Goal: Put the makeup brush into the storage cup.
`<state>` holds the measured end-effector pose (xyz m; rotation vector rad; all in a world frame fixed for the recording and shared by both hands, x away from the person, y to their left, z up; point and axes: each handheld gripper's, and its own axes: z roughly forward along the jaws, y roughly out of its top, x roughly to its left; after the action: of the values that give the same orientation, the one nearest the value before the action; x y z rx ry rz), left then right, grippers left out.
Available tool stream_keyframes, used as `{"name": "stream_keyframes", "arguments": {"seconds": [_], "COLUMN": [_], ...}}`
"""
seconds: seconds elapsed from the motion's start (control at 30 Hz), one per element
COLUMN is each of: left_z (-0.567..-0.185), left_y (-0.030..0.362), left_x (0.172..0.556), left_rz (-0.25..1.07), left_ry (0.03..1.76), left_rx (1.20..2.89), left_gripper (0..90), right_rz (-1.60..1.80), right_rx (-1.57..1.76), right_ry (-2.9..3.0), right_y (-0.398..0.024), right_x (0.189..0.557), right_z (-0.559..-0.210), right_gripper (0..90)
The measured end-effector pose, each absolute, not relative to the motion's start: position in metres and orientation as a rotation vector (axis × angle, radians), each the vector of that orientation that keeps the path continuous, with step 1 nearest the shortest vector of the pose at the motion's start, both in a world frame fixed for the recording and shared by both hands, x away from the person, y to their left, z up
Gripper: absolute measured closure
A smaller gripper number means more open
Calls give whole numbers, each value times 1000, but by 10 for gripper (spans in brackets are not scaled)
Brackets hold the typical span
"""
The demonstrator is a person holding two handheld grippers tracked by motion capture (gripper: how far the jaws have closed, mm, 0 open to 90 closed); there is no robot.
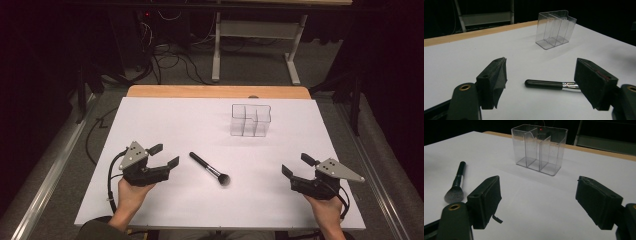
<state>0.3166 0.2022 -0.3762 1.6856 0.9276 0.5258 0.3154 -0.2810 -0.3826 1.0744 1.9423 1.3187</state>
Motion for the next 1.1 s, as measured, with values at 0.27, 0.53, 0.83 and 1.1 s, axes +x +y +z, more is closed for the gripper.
{"name": "stream_keyframes", "arguments": {"seconds": [0.27,0.53,0.83,1.1], "left_z": [-376,-377,-376,-369], "left_y": [202,200,197,195], "left_x": [316,317,318,320], "left_rz": [527,518,504,494], "left_ry": [926,932,925,916], "left_rx": [1691,1686,1686,1672], "left_gripper": [263,263,262,261], "right_rz": [1321,1319,1318,1317], "right_rx": [1071,1074,1074,1063], "right_ry": [1948,1953,1958,1958], "right_y": [-281,-281,-280,-280], "right_x": [315,316,316,315], "right_z": [-383,-383,-383,-383], "right_gripper": [222,223,226,230]}}
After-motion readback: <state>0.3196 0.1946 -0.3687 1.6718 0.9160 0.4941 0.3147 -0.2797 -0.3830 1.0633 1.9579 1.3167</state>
